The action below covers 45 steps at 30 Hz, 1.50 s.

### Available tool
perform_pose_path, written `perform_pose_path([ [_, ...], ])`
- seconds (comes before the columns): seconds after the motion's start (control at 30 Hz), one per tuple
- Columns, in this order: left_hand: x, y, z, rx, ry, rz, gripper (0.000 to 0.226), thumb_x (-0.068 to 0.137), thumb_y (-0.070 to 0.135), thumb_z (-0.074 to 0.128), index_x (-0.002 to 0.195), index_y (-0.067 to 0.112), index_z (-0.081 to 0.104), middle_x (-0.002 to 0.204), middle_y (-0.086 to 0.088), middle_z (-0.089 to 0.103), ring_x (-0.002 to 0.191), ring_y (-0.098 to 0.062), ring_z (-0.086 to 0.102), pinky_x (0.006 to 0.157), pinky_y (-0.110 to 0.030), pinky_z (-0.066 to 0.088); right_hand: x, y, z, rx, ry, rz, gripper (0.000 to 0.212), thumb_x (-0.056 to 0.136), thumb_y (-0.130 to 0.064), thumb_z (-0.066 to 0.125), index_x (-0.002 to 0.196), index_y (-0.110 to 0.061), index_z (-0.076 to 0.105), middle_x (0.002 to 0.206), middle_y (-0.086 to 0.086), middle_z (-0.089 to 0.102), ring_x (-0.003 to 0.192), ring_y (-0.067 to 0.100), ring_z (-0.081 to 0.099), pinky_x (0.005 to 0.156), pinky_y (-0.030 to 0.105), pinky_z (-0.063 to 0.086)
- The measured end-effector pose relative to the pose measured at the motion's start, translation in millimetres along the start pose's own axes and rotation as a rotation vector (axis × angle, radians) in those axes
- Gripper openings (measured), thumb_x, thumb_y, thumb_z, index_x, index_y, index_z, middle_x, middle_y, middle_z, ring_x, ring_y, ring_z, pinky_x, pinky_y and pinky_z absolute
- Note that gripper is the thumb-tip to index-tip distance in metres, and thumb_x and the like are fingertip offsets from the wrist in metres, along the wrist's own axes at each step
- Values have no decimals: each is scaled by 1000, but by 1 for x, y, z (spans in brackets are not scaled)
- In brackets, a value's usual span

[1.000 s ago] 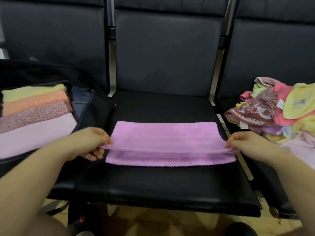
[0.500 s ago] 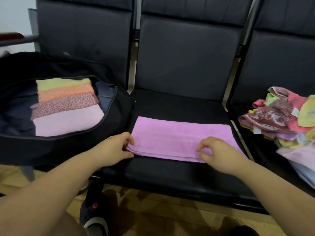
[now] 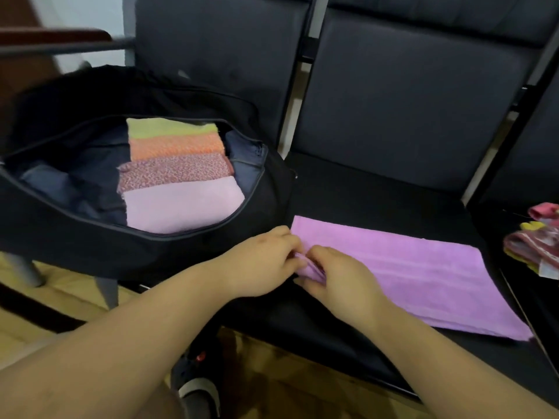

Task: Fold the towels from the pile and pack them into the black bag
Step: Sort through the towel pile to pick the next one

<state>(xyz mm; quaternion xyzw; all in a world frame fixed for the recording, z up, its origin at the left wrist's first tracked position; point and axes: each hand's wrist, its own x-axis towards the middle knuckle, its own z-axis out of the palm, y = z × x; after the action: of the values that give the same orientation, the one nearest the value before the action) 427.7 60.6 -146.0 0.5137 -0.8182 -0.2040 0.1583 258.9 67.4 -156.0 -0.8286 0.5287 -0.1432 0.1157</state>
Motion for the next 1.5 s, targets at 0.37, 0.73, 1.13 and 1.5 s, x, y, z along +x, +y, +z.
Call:
perform_pose_path([
  [0.37, 37, 20, -22, 220, -265, 92, 31, 76, 37, 75, 82, 27, 47, 80, 11, 45, 84, -12, 46, 72, -27, 36, -42, 37, -75, 641, -164, 209, 11, 87, -22, 66, 84, -13, 61, 59, -12, 57, 57, 0, 52, 57, 15, 43],
  [0.73, 63, 67, -26, -389, 194, 1, 3, 76, 28, 76, 75, 29, 73, 64, -5, 65, 58, -7, 53, 62, -19, 45, -108, 82, -137, 595, -25, 253, 29, 78, -47, 64, 79, -19, 68, 73, 6, 66, 69, 17, 67, 74, 37, 56],
  [1.13, 142, 168, 23, -389, 190, 44, 7, 94, 20, 57, 92, 24, 63, 74, 7, 73, 62, -8, 68, 58, -18, 43, -126, 179, -160, 485, 251, 576, 23, 81, -27, 74, 86, -7, 62, 69, 12, 70, 57, 15, 65, 73, 41, 59],
  [1.5, 139, 119, 74, -16, -75, -342, 19, 84, 25, 69, 89, 16, 53, 90, 0, 60, 79, -15, 55, 67, -26, 41, -124, 203, -135, 633, -139, 859, 26, 93, -23, 59, 102, 1, 57, 86, 12, 65, 69, 20, 66, 62, 31, 56],
])
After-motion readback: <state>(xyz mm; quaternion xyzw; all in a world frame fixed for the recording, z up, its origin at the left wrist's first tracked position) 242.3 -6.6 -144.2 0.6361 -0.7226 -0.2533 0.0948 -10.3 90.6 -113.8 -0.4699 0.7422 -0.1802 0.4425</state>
